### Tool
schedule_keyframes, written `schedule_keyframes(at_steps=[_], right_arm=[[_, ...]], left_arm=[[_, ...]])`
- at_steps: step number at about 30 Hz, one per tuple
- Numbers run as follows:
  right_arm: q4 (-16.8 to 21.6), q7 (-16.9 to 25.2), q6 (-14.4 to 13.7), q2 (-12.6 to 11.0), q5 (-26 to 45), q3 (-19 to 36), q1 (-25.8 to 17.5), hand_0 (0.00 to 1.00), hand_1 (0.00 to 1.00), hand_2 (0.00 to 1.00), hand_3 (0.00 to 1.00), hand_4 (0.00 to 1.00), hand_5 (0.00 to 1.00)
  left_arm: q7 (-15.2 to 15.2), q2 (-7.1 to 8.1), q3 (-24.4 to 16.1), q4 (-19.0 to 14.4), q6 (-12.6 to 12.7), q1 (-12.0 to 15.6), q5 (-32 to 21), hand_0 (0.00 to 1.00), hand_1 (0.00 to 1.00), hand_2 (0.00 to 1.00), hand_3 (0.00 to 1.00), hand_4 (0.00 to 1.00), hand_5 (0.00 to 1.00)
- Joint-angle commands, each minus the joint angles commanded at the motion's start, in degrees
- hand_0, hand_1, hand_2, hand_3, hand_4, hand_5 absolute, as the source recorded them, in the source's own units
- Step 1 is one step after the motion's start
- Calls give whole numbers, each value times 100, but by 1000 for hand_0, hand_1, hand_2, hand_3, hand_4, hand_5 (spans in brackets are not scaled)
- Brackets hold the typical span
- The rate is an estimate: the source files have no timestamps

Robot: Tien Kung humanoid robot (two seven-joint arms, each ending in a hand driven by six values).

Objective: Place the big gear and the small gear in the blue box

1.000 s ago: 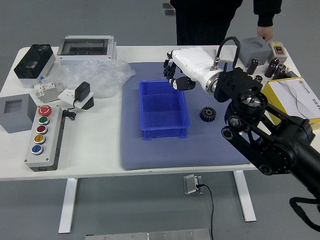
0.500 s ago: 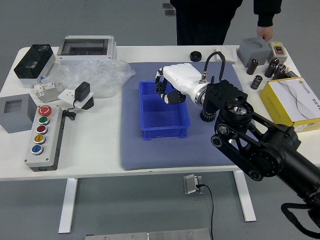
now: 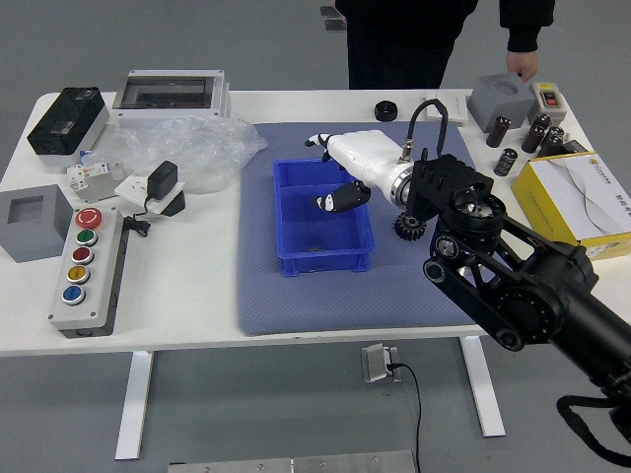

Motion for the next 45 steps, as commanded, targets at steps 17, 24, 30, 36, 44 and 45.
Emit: schedule_keyframes(at_steps=[17, 24, 30, 36, 44, 45], right_arm=[[-842, 122, 142, -805, 421, 348, -43, 652, 642, 774, 856, 782, 347], [-1355, 156, 194, -787, 509, 259, -20, 674, 667, 785, 850, 772, 331], [-1618, 155, 259, -745, 541, 153, -5, 684, 673, 788, 847, 764, 320], [-1701, 83, 415, -680, 531, 24, 28, 694, 687, 802, 840, 761, 316], [-1693, -9, 580, -602, 495, -81, 94, 697, 694, 805, 841, 756, 308], [-1694, -18, 595, -592, 489, -91, 98, 697, 694, 805, 841, 756, 308]], left_arm=[[-4, 27, 1, 0, 1, -28, -3, 818, 823, 824, 795, 528, 121], [-6, 30, 3, 0, 1, -34, -3, 818, 823, 824, 795, 527, 121], [-4, 31, -6, 0, 2, -27, -2, 818, 823, 824, 794, 527, 121], [-6, 34, -15, 0, 2, -26, 1, 818, 822, 824, 793, 527, 121], [-4, 36, -21, 0, 2, -24, 0, 818, 823, 824, 793, 527, 120], [-4, 36, -23, 0, 2, -23, 2, 818, 823, 824, 793, 527, 120]])
